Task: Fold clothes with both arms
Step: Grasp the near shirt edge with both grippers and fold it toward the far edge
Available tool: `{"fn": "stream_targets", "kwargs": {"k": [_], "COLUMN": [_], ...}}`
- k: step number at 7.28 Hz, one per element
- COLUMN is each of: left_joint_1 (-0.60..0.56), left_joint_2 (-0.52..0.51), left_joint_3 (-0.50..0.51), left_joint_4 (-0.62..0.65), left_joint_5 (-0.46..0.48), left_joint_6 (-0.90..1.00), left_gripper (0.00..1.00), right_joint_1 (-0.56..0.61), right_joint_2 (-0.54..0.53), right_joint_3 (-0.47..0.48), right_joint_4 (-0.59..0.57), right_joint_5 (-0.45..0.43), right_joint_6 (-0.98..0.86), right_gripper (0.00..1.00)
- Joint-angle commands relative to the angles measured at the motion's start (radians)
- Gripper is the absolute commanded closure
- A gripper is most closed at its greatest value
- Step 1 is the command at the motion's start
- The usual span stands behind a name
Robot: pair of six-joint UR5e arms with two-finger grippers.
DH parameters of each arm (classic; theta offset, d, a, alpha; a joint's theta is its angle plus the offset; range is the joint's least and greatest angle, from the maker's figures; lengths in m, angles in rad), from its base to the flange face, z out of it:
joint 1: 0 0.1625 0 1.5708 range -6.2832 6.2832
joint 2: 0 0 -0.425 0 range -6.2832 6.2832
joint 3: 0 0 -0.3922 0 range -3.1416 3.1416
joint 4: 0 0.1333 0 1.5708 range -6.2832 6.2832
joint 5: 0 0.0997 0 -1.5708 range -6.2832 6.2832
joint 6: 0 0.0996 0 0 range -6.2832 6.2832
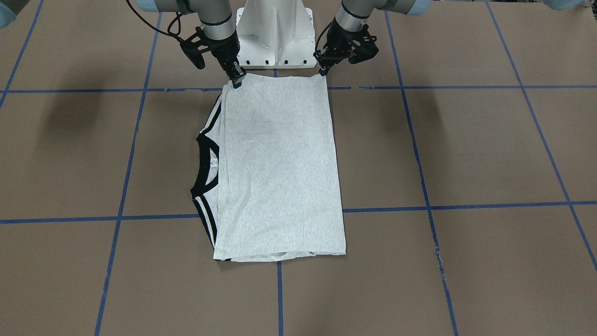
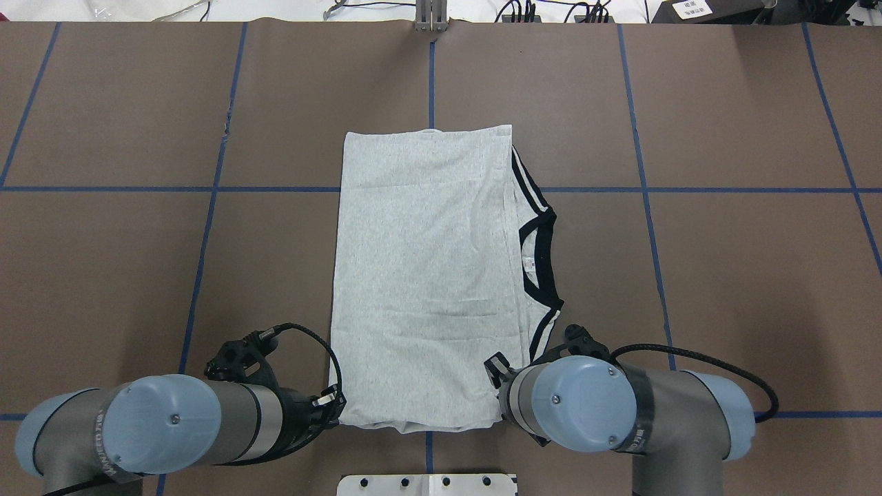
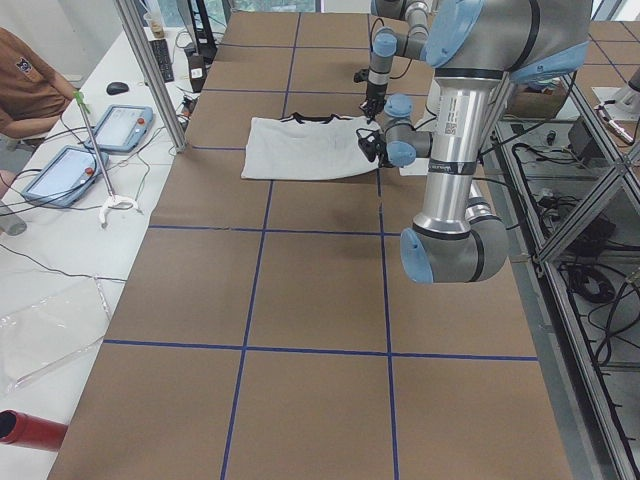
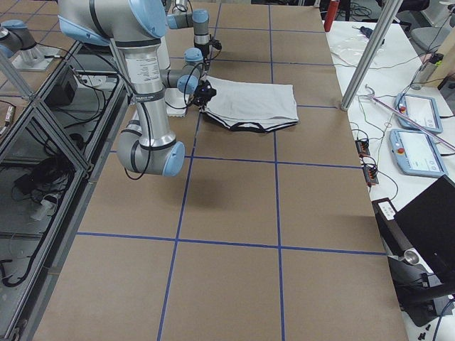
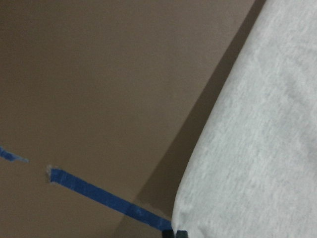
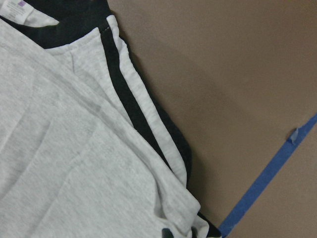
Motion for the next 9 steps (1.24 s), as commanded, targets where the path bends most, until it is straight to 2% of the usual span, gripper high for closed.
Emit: {"fn": "stream_targets", "kwargs": {"k": [1, 2, 3, 4, 5, 6, 8, 9], "left_joint_1": [0.000, -0.032, -0.151, -0.270, -0.351, -0.382, -0.431, -0.443], "left_joint_2": [-0.011, -0.017, -0.062, -0.127, -0.185, -0.242, -0.287, -0.290], "left_joint_3": [-0.158, -0.186, -0.175, -0.153, -0.084, -0.001, 0.103, 0.180], "left_joint_4": [0.117, 0.159, 0.223, 0.293, 0.328, 0.323, 0.290, 0.209], "left_joint_5": [-0.027, -0.078, -0.094, -0.109, -0.150, -0.152, -0.149, -0.148], "left_joint_6": [-0.004, 0.004, 0.093, 0.237, 0.287, 0.316, 0.394, 0.401], "left_gripper": [1.00, 1.00, 1.00, 1.00, 1.00, 1.00, 1.00, 1.00], "right_joint_1": [-0.023, -0.002, 0.064, 0.130, 0.220, 0.283, 0.345, 0.365], "right_joint_2": [-0.047, -0.048, -0.024, 0.005, 0.028, 0.086, 0.149, 0.192], "right_joint_3": [0.123, 0.164, 0.174, 0.159, 0.144, 0.070, -0.040, -0.115], "right_joint_4": [-0.002, -0.015, -0.055, -0.069, -0.069, -0.069, -0.054, -0.054], "right_joint_5": [-0.001, -0.001, 0.006, 0.019, 0.073, 0.143, 0.147, 0.147], "right_joint_6": [0.074, 0.082, 0.082, 0.074, 0.054, 0.037, -0.031, -0.065], "right_gripper": [1.00, 1.00, 1.00, 1.00, 1.00, 1.00, 1.00, 1.00]}}
